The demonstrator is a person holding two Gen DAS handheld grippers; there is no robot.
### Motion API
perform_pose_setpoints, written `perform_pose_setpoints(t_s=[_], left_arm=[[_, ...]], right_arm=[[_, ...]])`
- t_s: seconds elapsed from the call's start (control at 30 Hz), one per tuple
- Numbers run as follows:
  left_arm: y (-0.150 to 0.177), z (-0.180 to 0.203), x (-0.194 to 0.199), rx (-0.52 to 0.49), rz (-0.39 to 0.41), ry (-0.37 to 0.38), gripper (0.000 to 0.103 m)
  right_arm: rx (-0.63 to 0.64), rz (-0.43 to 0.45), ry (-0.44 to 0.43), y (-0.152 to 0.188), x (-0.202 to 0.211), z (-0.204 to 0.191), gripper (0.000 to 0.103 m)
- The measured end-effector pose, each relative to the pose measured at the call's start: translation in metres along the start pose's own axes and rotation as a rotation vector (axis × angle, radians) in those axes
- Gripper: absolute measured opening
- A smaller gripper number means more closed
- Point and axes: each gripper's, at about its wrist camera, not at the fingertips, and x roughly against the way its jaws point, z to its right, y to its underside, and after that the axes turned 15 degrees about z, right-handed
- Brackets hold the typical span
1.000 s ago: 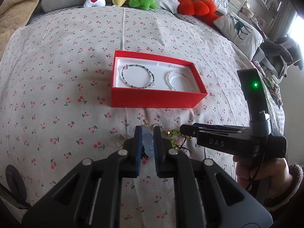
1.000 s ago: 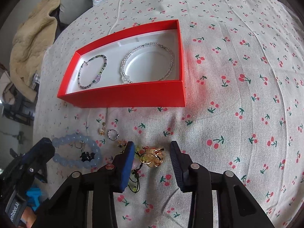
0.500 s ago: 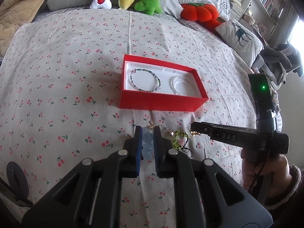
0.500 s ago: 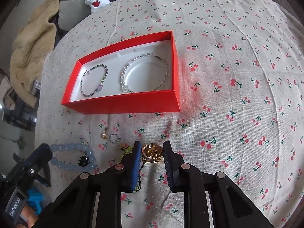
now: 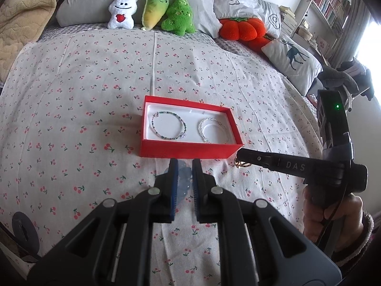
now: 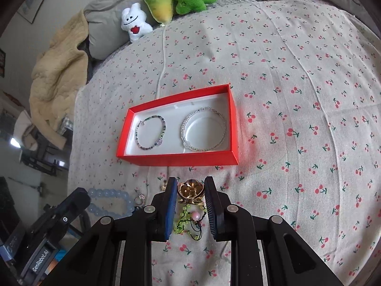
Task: Organize jewelry
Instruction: 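Lower the blue bracelet and gold rings into the red box and open both tools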
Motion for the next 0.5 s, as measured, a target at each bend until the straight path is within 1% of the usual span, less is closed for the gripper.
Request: perform_pose_setpoints(t_s=[0.2, 0.4, 0.5], left_arm=[[-0.018, 0.015, -0.01, -0.022, 0.014, 0.007, 0.013], [-0.038, 0.023, -0.034, 0.009, 0.024, 0.016, 0.013], [-0.048, 0.026, -0.049, 0.039, 0.029, 0.046, 0.013]], right_arm=[[-0.004, 0.038, -0.012, -0.015, 0.003, -0.002, 0.024], [-0.025, 0.049, -0.007, -0.023, 0.003, 0.005, 0.024], [-0.031, 0.055, -0.004, -0.026, 0.002, 0.008, 0.024]])
